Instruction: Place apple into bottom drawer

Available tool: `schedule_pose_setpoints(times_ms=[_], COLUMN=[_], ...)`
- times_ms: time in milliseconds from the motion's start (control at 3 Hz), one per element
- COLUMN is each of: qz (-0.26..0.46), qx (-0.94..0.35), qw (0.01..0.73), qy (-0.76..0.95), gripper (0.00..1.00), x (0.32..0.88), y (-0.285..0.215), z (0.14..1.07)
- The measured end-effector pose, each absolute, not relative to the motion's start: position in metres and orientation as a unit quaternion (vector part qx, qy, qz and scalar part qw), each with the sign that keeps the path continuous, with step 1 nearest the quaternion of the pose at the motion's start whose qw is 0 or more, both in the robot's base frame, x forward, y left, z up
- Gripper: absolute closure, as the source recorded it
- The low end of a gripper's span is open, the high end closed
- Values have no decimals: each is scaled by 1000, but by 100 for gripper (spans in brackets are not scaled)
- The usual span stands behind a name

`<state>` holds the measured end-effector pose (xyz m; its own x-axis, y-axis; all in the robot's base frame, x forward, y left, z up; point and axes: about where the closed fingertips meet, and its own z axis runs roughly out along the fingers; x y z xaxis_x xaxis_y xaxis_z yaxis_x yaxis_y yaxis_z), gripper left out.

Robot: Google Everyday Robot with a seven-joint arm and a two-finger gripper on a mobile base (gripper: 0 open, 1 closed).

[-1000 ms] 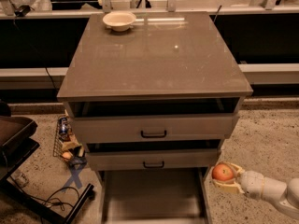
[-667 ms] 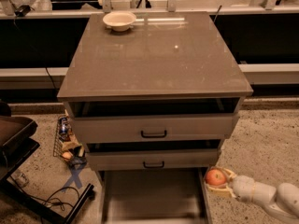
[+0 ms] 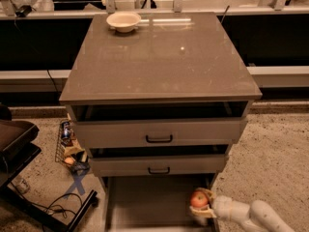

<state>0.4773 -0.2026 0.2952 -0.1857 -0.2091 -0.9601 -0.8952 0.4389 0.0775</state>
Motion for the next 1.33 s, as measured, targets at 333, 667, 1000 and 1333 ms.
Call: schedule_pose_setpoints(times_ms=[333,667,1000,1333], qz=[358,374,380,381], qx=[-429,-462,-496,-509], qw=[484,459,434,424], qy=[673,661,649,645], gripper=[100,100,100,100], x=[479,481,488,490], y=[-157,-104,-46,-24], z=[243,206,168,153])
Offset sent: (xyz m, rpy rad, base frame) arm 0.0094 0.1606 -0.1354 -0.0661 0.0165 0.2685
